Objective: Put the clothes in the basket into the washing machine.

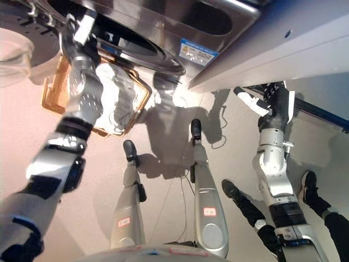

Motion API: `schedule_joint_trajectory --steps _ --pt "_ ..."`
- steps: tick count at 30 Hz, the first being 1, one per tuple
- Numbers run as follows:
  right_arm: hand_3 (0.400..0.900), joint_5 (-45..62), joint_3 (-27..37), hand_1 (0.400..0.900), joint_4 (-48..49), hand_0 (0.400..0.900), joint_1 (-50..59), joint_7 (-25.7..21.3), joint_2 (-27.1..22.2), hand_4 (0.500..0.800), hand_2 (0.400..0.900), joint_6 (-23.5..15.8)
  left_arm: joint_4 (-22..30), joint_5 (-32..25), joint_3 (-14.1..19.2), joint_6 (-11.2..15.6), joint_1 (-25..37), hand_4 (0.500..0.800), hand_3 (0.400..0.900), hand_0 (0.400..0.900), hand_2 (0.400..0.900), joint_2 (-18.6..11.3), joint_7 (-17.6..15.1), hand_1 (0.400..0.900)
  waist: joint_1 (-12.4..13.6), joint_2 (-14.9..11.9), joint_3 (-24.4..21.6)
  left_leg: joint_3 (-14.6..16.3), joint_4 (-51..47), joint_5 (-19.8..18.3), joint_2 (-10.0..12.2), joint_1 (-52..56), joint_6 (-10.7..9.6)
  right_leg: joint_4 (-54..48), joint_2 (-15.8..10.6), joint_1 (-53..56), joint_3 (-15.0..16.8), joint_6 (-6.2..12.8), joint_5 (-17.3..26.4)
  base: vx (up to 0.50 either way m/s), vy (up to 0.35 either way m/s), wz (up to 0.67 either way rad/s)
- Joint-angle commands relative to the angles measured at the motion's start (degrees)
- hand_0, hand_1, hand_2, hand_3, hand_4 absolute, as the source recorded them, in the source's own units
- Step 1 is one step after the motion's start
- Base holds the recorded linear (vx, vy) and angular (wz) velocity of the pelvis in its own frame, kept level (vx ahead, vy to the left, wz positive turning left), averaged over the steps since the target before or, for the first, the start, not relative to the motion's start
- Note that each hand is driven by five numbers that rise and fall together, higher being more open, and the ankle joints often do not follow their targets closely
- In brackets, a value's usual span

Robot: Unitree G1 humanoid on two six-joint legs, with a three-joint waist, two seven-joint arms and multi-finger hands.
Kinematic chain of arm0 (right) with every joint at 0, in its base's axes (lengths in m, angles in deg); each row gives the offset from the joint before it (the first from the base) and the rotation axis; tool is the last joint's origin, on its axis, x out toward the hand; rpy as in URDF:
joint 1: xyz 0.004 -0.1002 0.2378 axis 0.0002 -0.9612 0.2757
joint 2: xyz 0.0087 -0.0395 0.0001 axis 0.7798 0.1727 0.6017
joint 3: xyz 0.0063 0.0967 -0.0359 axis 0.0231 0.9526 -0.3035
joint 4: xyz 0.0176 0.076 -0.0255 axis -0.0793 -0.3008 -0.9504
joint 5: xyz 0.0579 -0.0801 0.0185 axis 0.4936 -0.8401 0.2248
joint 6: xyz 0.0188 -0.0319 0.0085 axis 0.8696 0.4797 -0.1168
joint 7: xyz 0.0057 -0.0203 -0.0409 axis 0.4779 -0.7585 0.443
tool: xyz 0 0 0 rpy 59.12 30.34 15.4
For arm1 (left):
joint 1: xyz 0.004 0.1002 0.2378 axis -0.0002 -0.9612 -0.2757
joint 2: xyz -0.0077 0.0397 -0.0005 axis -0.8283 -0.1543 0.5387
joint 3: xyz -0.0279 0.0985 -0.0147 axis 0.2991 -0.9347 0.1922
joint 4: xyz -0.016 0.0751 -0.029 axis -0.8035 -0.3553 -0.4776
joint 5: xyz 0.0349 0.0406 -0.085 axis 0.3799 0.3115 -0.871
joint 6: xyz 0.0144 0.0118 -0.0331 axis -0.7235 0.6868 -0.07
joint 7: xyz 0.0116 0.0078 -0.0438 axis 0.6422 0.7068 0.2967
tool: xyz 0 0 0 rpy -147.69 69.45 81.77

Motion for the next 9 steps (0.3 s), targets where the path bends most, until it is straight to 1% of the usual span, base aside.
schedule_joint_trajectory --steps 1,2,3,5,6,9 --pt "0.9 -1.09 2.84 0.9 0.59 0.9 -1.5 -0.49 0.36 0.8 0.9 -4.04 3.88 4.35 -0.57 6.83 -4.0 0.8 0.9 0.9 0.9 0.65 2.23 0.9 1.71 0.46 -9.22 -3.36 -0.09 -2.43 -0.5 1.09 1.77 1.99 -0.55 3.29 -1.55 3.67 -2.97 0.02 0.016 0.12" --pt "0.9 -1.37 3.34 0.9 0.59 0.9 -1.78 -0.33 0.46 0.8 0.9 -3.71 6.28 4.76 -0.36 7.04 -6.71 0.8 0.9 0.9 0.9 1.2 2.46 0.9 2.28 0.27 -9.05 -3.1 -0.09 -3.01 -0.46 2.43 2.02 2.54 -0.56 4.4 -1.62 3.63 -3.56 0.02 0.016 0.11" --pt "0.9 -1.38 3.34 0.9 0.62 0.9 -1.78 -0.33 0.48 0.8 0.9 -3.7 6.37 4.82 -0.36 7.01 -6.76 0.8 0.9 0.9 0.9 1.19 2.39 0.9 2.2 0.21 -9.1 -3.14 -0.09 -2.75 -0.6 2.23 2.06 2.42 -0.68 4.28 -1.62 3.64 -3.3 0.02 0.023 0.11" --pt "0.9 -2.43 4.17 0.9 -0.29 0.9 -2.17 -0.7 0.44 0.8 0.9 -3.0 9.03 4.61 -0.04 7.19 -10.77 0.8 0.9 0.9 0.9 2.59 3.07 0.9 3.04 0.1 -9.19 -3.03 -0.09 -3.21 -0.74 4.05 2.43 3.18 -1.1 5.89 -1.91 3.6 -3.98 0.01 0.034 0.11" --pt "0.9 -2.44 4.14 0.9 -0.3 0.9 -2.2 -0.72 0.43 0.8 0.9 -3.0 9.14 4.66 -0.02 7.17 -10.88 0.8 0.9 0.9 0.9 2.62 3.01 0.9 3.05 0.08 -9.05 -3.0 -0.09 -3.25 -0.75 4.27 2.43 3.18 -1.1 6.09 -1.89 3.61 -4.02 0.03 0.033 0.1" --pt "0.9 -3.18 4.62 0.9 -2.49 0.9 -2.19 -0.89 0.25 0.8 0.9 -2.13 10.55 5.61 0.15 6.94 -14.62 0.8 0.9 0.9 0.9 3.37 3.54 0.9 4.14 -0.36 -9.11 -3.06 -0.09 -3.8 -0.8 7.09 2.85 3.93 -1.49 9.07 -2.09 3.61 -5.05 0.04 0.026 0.11"
